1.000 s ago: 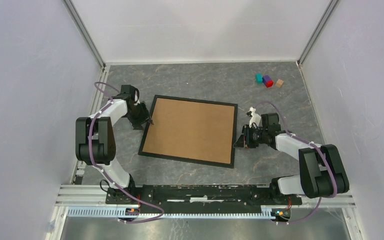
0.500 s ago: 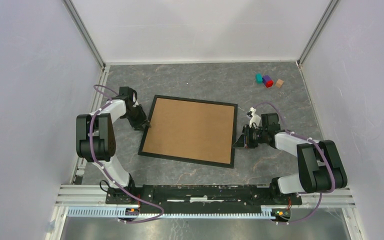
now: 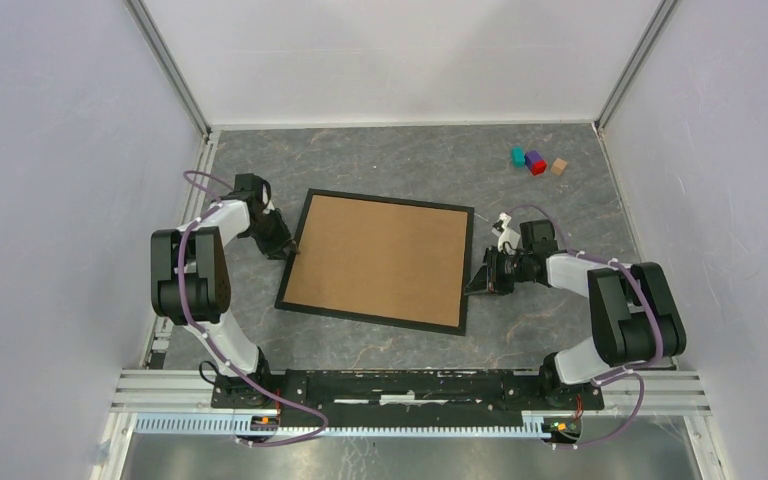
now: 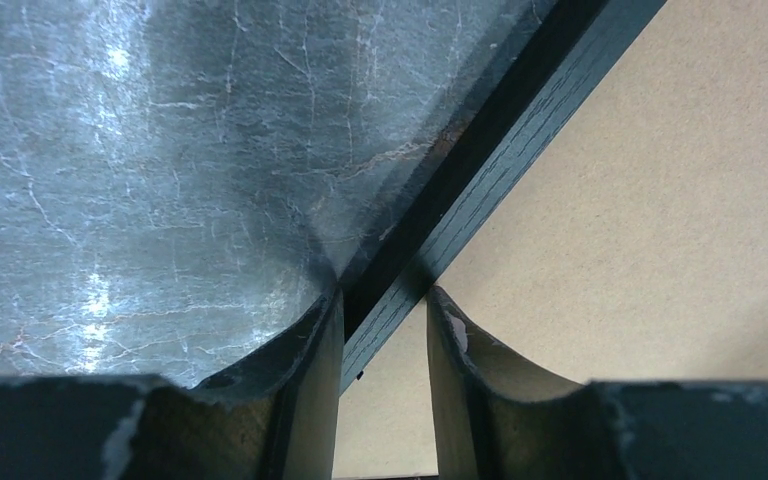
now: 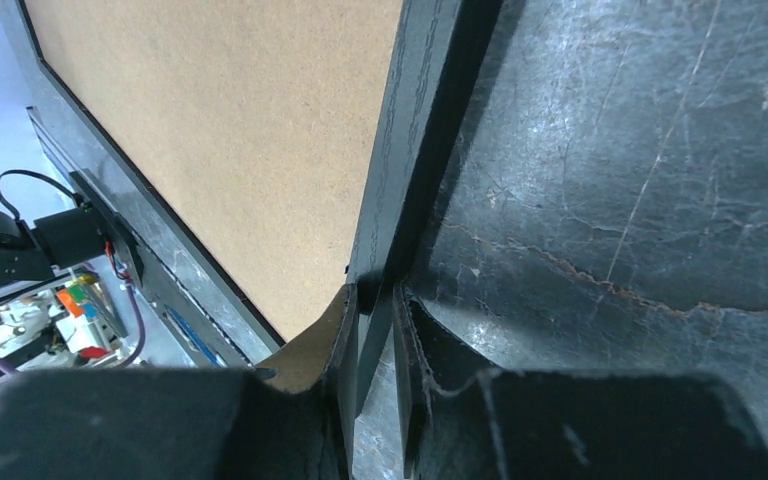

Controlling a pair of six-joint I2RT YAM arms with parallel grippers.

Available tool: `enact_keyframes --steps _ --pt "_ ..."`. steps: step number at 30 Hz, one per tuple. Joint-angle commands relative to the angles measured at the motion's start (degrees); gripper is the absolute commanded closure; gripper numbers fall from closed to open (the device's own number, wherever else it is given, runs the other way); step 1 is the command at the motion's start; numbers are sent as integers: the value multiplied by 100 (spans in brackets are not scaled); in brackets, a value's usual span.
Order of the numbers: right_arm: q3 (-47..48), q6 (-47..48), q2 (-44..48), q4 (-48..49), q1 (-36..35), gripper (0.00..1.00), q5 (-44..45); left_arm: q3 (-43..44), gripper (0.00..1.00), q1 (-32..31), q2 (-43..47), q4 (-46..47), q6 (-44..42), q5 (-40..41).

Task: Put the photo into the frame

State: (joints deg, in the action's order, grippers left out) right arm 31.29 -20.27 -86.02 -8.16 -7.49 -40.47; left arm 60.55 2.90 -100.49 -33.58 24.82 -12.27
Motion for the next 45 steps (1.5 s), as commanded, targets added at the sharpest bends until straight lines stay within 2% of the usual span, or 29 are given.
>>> enact_keyframes --steps 1,6,20,26,32,35,40,42,45 --pt "60 -26 -459 112 -103 78 504 -193 61 -86 28 60 -144 -367" --pt "246 -115 -778 53 -98 75 293 -237 62 -85 -14 84 -120 -499" --pt "915 -88 -1318 -491 -148 70 931 -397 65 -99 -92 223 -2 -821" --pt "897 -572 -1288 -379 -443 68 1689 -496 67 -145 -162 326 119 -1023" --pt "722 -1144 -1155 -99 -1043 65 2954 -536 69 -142 -197 391 169 -1170" --pt "714 -1174 -1147 -70 -1377 62 3852 -543 70 -148 -186 395 179 -1207" --pt "689 -1156 -1360 16 -1670 59 3966 -554 71 -145 -157 410 181 -1224" --pt "900 -912 -1219 -229 -1757 55 4007 -554 71 -142 -152 410 181 -1209" --pt "1484 -480 -678 -719 -1693 40 3550 -540 72 -148 -108 389 165 -1149"
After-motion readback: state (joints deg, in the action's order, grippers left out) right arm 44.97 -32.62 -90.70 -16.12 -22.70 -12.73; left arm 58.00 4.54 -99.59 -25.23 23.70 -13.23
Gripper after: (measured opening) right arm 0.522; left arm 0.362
